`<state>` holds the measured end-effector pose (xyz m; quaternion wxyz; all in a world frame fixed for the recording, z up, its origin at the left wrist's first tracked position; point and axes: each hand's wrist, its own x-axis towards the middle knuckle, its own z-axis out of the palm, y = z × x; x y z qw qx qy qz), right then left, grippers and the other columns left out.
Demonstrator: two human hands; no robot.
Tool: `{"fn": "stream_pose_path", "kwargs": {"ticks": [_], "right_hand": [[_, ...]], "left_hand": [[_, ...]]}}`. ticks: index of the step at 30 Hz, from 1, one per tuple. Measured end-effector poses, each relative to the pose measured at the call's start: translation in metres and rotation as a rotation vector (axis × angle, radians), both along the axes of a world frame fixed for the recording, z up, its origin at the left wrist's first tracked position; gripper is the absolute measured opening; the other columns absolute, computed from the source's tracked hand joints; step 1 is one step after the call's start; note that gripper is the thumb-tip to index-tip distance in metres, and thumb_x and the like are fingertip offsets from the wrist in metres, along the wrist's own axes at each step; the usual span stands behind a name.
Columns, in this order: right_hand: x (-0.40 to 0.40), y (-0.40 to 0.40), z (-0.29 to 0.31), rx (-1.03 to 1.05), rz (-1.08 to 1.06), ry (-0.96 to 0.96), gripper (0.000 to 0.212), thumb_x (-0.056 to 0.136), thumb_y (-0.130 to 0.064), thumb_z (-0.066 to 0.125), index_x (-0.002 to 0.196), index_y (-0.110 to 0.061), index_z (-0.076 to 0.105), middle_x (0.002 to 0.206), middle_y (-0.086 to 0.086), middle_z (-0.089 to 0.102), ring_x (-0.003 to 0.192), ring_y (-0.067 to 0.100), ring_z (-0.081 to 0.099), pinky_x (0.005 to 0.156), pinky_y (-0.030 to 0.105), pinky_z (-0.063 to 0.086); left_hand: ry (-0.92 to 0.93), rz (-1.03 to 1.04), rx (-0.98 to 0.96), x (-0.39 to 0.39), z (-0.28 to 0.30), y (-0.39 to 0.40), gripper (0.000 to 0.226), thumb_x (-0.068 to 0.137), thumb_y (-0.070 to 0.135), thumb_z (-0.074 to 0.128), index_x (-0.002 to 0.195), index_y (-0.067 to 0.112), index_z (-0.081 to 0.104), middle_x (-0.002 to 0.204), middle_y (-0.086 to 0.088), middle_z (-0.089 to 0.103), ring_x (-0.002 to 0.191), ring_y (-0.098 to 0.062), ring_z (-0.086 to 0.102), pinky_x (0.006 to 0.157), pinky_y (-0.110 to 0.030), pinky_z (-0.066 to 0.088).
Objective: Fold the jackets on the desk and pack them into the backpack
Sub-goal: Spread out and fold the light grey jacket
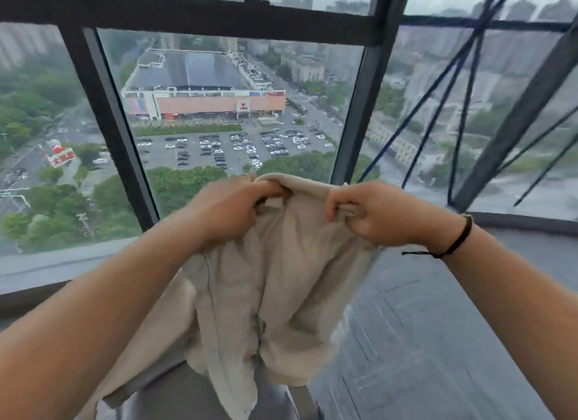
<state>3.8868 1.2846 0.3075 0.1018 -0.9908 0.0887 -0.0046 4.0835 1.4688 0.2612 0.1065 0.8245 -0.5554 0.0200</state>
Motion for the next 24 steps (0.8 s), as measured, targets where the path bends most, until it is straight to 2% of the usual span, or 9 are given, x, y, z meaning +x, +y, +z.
{"fn": "stream_pose_path", "kwargs": {"ticks": [4,6,9,12,14,16,18,20,24], "right_hand": [[-0.097,-0.01,0.028,-0.18,-0.273,-0.008,0.032,0.096,-0.022,0.054,0.108,-0.052,0.056,0.071,-0.014,0.047,0.06,0.003,0.043,0.062,0.035,0.046],[-0.141,-0.02,0.03,-0.298,-0.381,-0.008,0.033,0.099,-0.029,0.049,0.115,-0.058,0.051,0.079,-0.013,0.051,0.067,0.008,0.048,0.065,0.036,0.048],[-0.196,-0.041,0.013,-0.391,-0.472,-0.016,0.039,0.097,-0.029,0.047,0.123,-0.058,0.049,0.104,-0.008,0.065,0.09,0.02,0.061,0.073,0.037,0.051],[-0.244,-0.063,-0.011,-0.415,-0.512,-0.094,0.037,0.095,-0.026,0.051,0.12,-0.053,0.059,0.113,-0.01,0.066,0.101,0.023,0.063,0.07,0.032,0.039],[-0.275,-0.083,-0.03,-0.334,-0.544,-0.165,0.034,0.089,-0.021,0.053,0.11,-0.041,0.071,0.106,-0.005,0.071,0.098,0.027,0.065,0.069,0.03,0.036],[-0.307,-0.108,-0.047,-0.188,-0.56,-0.201,0.035,0.079,-0.017,0.053,0.1,-0.032,0.076,0.096,0.001,0.074,0.092,0.031,0.067,0.072,0.034,0.049],[-0.339,-0.137,-0.055,-0.095,-0.574,-0.182,0.035,0.079,-0.011,0.057,0.099,-0.031,0.077,0.097,0.001,0.075,0.091,0.028,0.067,0.078,0.04,0.055],[-0.373,-0.165,-0.056,-0.027,-0.593,-0.169,0.037,0.084,-0.003,0.061,0.102,-0.029,0.078,0.103,0.0,0.075,0.097,0.024,0.066,0.084,0.031,0.05],[-0.453,-0.223,-0.056,0.096,-0.694,-0.051,0.037,0.09,-0.003,0.059,0.106,-0.031,0.077,0.105,-0.006,0.065,0.101,0.014,0.057,0.078,0.014,0.032]], "left_hand": [[-0.091,-0.195,-0.05,-0.066,0.04,-0.055,0.051,0.094,0.033,0.048,0.137,0.059,0.042,0.114,0.001,0.058,0.103,-0.026,0.06,0.08,-0.039,0.051],[-0.104,-0.289,-0.02,-0.098,0.051,-0.081,0.056,0.091,0.03,0.052,0.137,0.059,0.041,0.114,0.0,0.057,0.103,-0.027,0.061,0.082,-0.039,0.052],[-0.138,-0.393,0.076,-0.143,0.058,-0.116,0.067,0.087,0.017,0.059,0.138,0.056,0.041,0.108,-0.001,0.055,0.1,-0.029,0.061,0.083,-0.04,0.051],[-0.198,-0.486,0.178,-0.184,0.058,-0.146,0.072,0.083,0.009,0.063,0.138,0.052,0.046,0.115,-0.003,0.061,0.107,-0.027,0.061,0.088,-0.038,0.051],[-0.246,-0.533,0.23,-0.211,0.054,-0.167,0.071,0.084,0.009,0.064,0.14,0.05,0.046,0.119,-0.002,0.062,0.11,-0.026,0.061,0.085,-0.033,0.049],[-0.281,-0.562,0.265,-0.24,0.052,-0.196,0.071,0.085,0.012,0.066,0.141,0.051,0.045,0.119,-0.002,0.063,0.109,-0.025,0.061,0.088,-0.037,0.052],[-0.302,-0.582,0.3,-0.269,0.052,-0.23,0.071,0.084,0.017,0.068,0.14,0.053,0.044,0.118,-0.001,0.064,0.108,-0.025,0.061,0.089,-0.04,0.053],[-0.307,-0.596,0.326,-0.302,0.051,-0.27,0.069,0.083,0.022,0.068,0.139,0.055,0.043,0.116,0.001,0.064,0.106,-0.024,0.061,0.087,-0.04,0.054],[-0.353,-0.688,0.363,-0.379,0.044,-0.353,0.061,0.087,0.028,0.063,0.136,0.057,0.044,0.107,0.006,0.062,0.096,-0.021,0.06,0.085,-0.041,0.055]]}}
